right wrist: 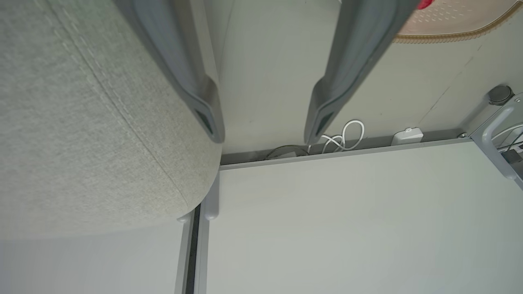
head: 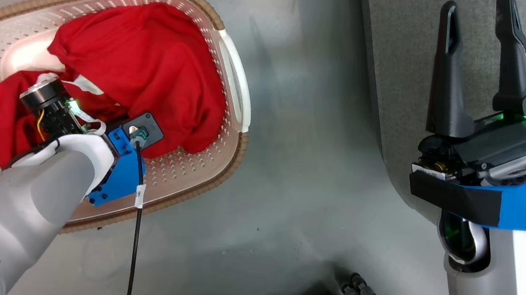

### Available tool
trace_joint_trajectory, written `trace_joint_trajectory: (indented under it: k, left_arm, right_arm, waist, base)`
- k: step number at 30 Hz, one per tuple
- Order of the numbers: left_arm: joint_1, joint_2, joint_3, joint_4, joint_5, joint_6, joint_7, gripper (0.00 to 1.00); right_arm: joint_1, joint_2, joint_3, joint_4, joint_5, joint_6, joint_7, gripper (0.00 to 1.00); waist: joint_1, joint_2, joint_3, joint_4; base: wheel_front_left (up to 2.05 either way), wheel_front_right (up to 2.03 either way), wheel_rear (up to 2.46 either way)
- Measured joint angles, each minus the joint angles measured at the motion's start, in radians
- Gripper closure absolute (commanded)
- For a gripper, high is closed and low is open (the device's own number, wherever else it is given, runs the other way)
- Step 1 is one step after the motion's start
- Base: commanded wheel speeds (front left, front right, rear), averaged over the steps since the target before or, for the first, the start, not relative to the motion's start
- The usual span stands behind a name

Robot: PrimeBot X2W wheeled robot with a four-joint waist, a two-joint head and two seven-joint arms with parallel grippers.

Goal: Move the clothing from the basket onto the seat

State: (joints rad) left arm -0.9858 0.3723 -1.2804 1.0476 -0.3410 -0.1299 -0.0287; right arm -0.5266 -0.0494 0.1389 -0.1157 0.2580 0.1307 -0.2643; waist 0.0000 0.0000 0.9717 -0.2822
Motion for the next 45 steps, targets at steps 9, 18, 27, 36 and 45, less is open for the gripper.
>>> trace_joint_trajectory:
  k: [9,18,27,36,45]
  left_arm:
    - [0.001,-0.048,0.000,-0.004,-0.044,0.000,-0.119,1.00]
    - [0.009,-0.111,0.000,-0.003,-0.118,0.000,-0.229,1.00]
    - [0.057,-0.117,0.146,-0.146,-0.162,0.007,-0.233,1.00]
    - [0.131,-0.106,0.296,-0.280,-0.113,0.023,-0.233,1.00]
    - [0.192,-0.125,0.437,-0.368,-0.090,0.032,-0.233,1.00]
  right_arm:
    - [0.003,0.000,-0.015,0.027,-0.031,0.000,0.000,0.00]
    - [0.041,0.000,-0.030,0.074,-0.077,0.000,0.000,0.00]
    - [0.121,0.001,-0.048,0.119,-0.098,0.000,0.000,0.00]
    - [0.198,0.001,-0.060,0.153,-0.099,0.000,0.000,0.00]
    - [0.276,0.001,-0.078,0.175,-0.096,0.000,0.000,0.00]
  waist:
    - [0.0000,0.0000,-0.077,0.042]
    - [0.0000,0.0000,-0.228,0.109]
    - [-0.0002,0.0000,-0.400,0.160]
    - [-0.0002,0.0001,-0.568,0.198]
    - [-0.0003,0.0001,-0.713,0.225]
  base:
    - [0.00,0.00,0.00]
    - [0.00,0.00,0.00]
    - [0.00,0.00,0.00]
    - [0.00,0.00,0.00]
    - [0.00,0.00,0.00]
